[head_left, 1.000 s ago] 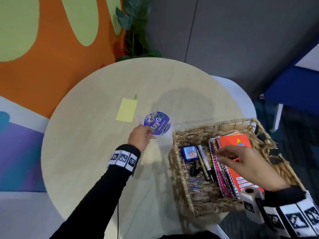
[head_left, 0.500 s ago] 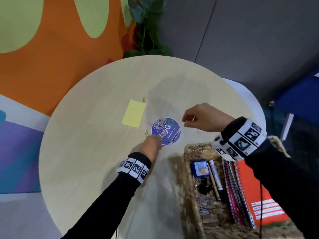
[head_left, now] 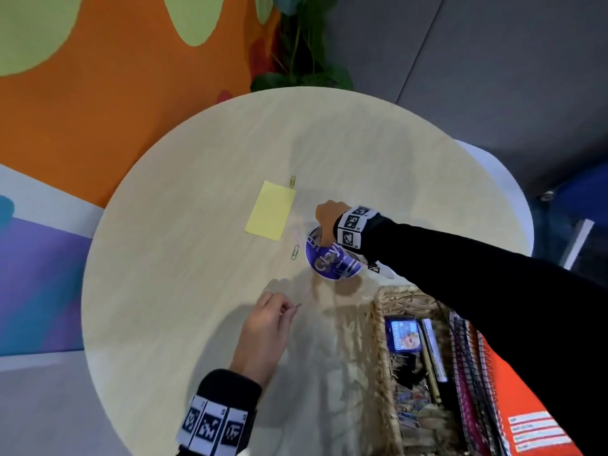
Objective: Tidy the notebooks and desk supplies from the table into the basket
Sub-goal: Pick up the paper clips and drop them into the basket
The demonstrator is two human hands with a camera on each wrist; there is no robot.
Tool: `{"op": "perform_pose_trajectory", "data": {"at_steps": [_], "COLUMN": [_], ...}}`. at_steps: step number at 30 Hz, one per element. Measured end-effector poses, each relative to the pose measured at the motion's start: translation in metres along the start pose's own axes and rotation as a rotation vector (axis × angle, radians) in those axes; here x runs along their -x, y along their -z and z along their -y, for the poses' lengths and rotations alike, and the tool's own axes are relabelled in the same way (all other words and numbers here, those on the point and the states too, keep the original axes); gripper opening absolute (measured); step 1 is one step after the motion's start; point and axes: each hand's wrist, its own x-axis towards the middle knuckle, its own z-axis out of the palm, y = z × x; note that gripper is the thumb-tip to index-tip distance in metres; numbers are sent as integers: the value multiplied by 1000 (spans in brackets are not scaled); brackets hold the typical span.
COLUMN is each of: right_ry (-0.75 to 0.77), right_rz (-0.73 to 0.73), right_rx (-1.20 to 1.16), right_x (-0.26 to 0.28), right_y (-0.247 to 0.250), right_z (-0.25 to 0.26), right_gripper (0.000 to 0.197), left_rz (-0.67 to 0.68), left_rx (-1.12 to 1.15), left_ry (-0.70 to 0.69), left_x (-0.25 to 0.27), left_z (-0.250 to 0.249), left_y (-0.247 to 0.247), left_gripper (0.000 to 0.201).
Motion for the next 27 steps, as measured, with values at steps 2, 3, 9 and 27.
{"op": "perform_pose_trajectory", "data": {"at_steps": [2,3,9,27], "right_ry": [18,17,-76,112], "right_rz": [-34,-21,24,-157], "right_rx": [11,-14,-50,-132], "right_x": [4,9,-7,257], "right_y": [-2,0,-14,-14], "right_z": [2,4,-5,-34], "right_gripper": [33,32,53,23], "left_rz": [0,9,8,123], "left_rx": [7,16,3,7], "left_ry": [11,18,13,-206], "left_x": [12,16,20,22], "left_z": [7,9,6,-79], "left_y": [3,4,-2,-13], "left_gripper": [8,8,8,8]}}
